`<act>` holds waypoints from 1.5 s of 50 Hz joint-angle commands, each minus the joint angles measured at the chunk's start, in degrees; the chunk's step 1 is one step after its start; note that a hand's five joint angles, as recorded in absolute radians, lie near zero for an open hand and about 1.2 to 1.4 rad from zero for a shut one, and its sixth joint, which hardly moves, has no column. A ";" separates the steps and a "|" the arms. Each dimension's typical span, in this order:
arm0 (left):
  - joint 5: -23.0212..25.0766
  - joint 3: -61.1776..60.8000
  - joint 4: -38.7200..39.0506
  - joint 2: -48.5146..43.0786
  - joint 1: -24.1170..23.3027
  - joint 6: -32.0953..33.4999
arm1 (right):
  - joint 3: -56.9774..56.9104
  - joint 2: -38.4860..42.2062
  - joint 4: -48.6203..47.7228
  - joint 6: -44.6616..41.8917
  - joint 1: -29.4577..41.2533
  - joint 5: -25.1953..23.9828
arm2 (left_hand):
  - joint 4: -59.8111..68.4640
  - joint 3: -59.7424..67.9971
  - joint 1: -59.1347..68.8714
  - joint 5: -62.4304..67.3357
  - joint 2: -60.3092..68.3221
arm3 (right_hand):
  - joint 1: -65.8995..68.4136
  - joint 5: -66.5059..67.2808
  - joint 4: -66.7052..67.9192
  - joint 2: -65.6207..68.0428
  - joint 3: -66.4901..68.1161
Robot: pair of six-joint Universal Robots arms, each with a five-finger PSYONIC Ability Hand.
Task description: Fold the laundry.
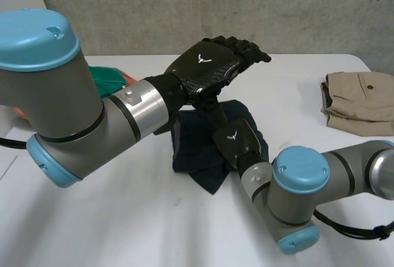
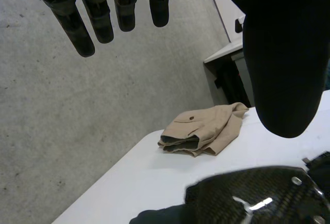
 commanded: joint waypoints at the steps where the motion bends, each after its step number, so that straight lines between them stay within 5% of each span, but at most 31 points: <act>1: -0.08 0.32 0.08 2.06 0.38 0.00 | -3.90 -4.59 -2.68 0.84 -4.42 -0.21 | -0.37 -0.93 -0.69 -1.63 -0.64 | 23.66 20.43 14.03 13.94 14.40; 10: -0.08 1.20 0.08 4.79 0.90 -0.17 | -12.60 -7.15 -1.89 2.68 -15.66 -0.73 | -0.54 -1.10 -0.86 -1.80 -0.81 | 23.66 20.43 14.03 13.94 14.40; 22: -1.66 1.11 0.08 5.93 1.70 -0.17 | -23.42 -4.17 -1.98 7.51 -34.47 -11.01 | -0.88 -1.43 -1.19 -2.14 -1.14 | 23.66 20.43 14.03 13.94 14.40; 29: -1.75 0.50 0.08 5.49 1.70 -0.17 | -30.80 4.97 -2.07 12.78 -45.81 -20.67 | -0.88 -1.43 -1.19 -2.14 -1.14 | 23.66 20.43 14.03 13.94 14.40; 38: -1.75 -0.82 -0.01 4.70 1.43 -0.09 | -35.11 18.33 -2.94 17.89 -54.16 -38.77 | -0.87 -1.43 -1.19 -2.14 -1.14 | 23.66 20.43 14.03 13.94 14.40; 46: -1.84 -1.44 -0.01 4.61 1.43 -0.09 | -34.68 20.63 -7.41 17.89 -58.74 -44.68 | -0.71 -1.27 -1.02 -1.97 -0.97 | 23.66 20.43 14.03 13.94 14.40; 47: -1.84 -1.44 -0.01 4.70 1.43 -0.09 | -34.33 20.45 -7.86 17.98 -58.74 -44.68 | -0.71 -1.27 -1.02 -1.97 -0.97 | 20.55 17.33 10.92 10.83 11.30; 48: -1.84 -1.44 -0.01 4.70 1.43 -0.09 | -33.45 19.67 -7.95 18.15 -58.83 -43.81 | -0.71 -1.27 -1.02 -1.97 -0.97 | -17.78 -21.01 -27.41 -27.50 -27.04; 50: -1.84 -1.35 -0.01 4.88 1.34 -0.09 | -32.31 17.82 -7.61 18.24 -59.01 -42.84 | -0.71 -1.27 -1.02 -1.97 -0.97 | -46.34 -49.57 -55.97 -56.06 -55.60; 53: -1.84 -1.35 -0.01 5.23 1.26 -0.17 | -27.83 7.67 -1.05 18.24 -60.58 -36.36 | -0.71 -1.27 -1.02 -1.97 -0.97 | -46.34 -49.57 -55.97 -56.06 -55.60; 59: -1.84 -1.26 -0.01 6.54 1.08 -0.26 | -28.43 -1.87 16.54 15.44 -61.73 -31.33 | -0.71 -1.27 -1.02 -1.97 -0.97 | -46.34 -49.57 -55.97 -56.06 -55.60; 65: -2.01 -0.56 0.08 8.04 1.17 -0.35 | -30.72 -11.35 29.40 1.21 -58.23 -22.73 | -0.71 -1.27 -1.02 -1.97 -0.97 | -46.34 -49.57 -55.97 -56.06 -55.60; 71: -5.87 0.40 0.43 10.06 1.70 -0.35 | -28.97 -17.07 25.64 -3.29 -39.81 -9.81 | -0.71 -1.27 -1.02 -1.97 -0.97 | -46.34 -49.57 -55.97 -56.06 -55.60; 75: -12.63 1.72 0.52 10.50 3.62 -0.18 | -23.01 -18.04 19.84 -3.12 -29.95 -9.17 | -0.71 -1.27 -1.02 -1.97 -0.97 | -46.34 -49.57 -55.97 -56.06 -55.60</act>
